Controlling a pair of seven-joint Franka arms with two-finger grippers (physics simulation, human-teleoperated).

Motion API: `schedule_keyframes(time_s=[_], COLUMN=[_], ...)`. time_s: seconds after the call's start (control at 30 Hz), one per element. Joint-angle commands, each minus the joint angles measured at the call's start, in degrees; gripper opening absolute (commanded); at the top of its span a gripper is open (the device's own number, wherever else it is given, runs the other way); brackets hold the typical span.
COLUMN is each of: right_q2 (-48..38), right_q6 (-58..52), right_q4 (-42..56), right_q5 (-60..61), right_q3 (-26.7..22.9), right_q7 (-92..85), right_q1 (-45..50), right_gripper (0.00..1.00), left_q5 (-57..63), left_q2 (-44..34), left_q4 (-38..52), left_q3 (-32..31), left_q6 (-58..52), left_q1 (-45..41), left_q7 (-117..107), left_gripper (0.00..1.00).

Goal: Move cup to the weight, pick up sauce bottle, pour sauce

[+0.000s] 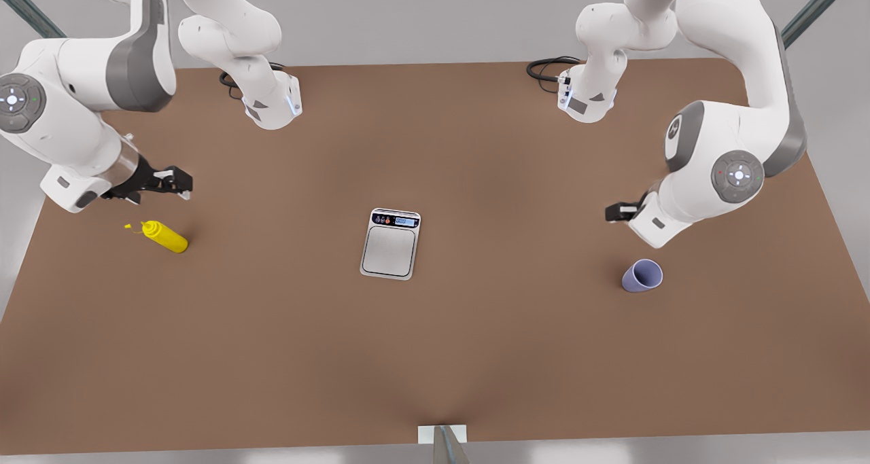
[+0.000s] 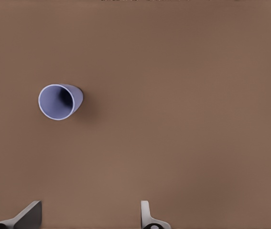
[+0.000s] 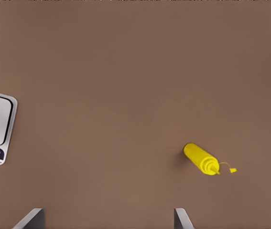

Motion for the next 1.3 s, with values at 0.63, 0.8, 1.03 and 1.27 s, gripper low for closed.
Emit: schedule_keyframes(time_s=[0.63, 0.8, 1.03, 1.27], right_q2=[21.1, 27.3, 31.6, 36.7], right_q6=[-3.1, -0.1, 3.7, 3.3], right_q4=[-2.9, -2.3, -2.6, -4.7], right_q5=[22.3, 32.2, 39.4, 46.8], right_q3=[-7.9, -7.9, -8.0, -8.0], right_q7=[-99.4, -131.1, -151.8, -152.7], right_q1=[-33.1, -38.1, -41.4, -43.4], right_gripper=[1.00, 1.00, 1.00, 1.00], left_q5=[3.6, 3.5, 3.5, -2.3], left_q2=[17.6, 18.7, 21.6, 21.3], left_q4=[-6.6, -9.0, -9.1, -9.1], left_q3=[1.4, 1.5, 1.6, 1.5], left_q6=[30.0, 30.1, 29.7, 27.3], left_q1=[15.1, 15.5, 15.7, 15.4], left_q7=[8.0, 8.1, 7.8, 5.2], left_gripper=[1.00, 1.00, 0.81, 0.21])
